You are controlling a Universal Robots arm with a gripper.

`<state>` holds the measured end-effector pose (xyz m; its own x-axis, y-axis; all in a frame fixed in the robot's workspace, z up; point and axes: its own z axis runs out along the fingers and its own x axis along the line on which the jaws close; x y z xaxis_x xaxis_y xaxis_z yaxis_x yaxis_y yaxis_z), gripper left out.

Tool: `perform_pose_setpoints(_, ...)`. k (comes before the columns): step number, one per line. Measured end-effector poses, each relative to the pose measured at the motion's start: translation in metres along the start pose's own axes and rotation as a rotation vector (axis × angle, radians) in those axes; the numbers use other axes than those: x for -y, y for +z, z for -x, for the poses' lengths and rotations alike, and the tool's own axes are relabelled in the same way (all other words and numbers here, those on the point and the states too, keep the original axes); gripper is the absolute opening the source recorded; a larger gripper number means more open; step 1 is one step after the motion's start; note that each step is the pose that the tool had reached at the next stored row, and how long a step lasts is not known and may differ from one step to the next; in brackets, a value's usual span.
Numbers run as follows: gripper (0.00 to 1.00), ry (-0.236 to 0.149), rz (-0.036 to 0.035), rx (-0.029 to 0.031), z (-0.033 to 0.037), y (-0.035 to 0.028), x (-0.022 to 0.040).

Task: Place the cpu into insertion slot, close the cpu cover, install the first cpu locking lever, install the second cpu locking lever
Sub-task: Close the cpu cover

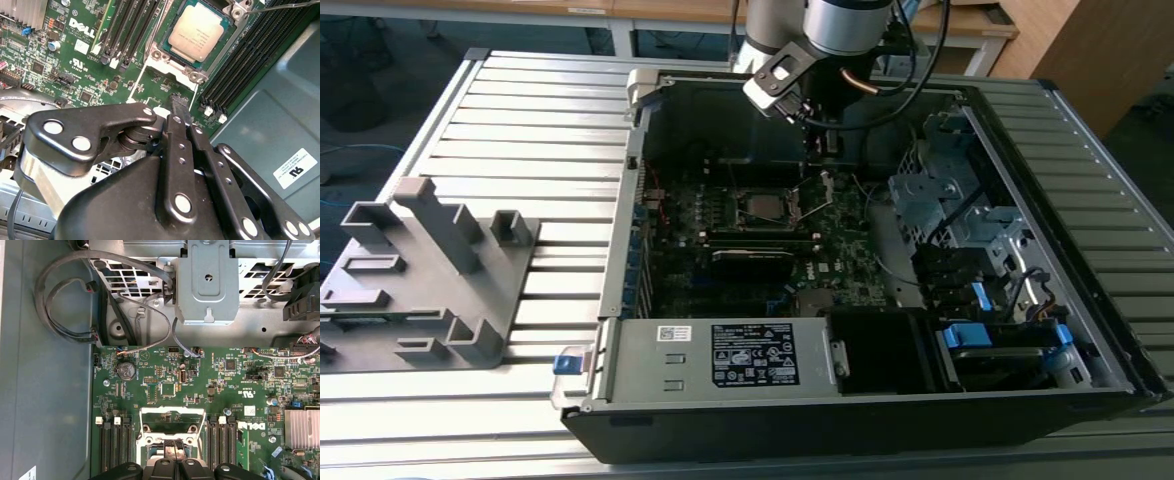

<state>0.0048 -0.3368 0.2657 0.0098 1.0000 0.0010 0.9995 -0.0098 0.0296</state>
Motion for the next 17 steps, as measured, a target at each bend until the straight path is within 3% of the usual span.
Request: perform_pose_setpoints(17, 0.11, 0.000, 0.0000, 0.0001, 0.0000, 0.0001, -0.0031)
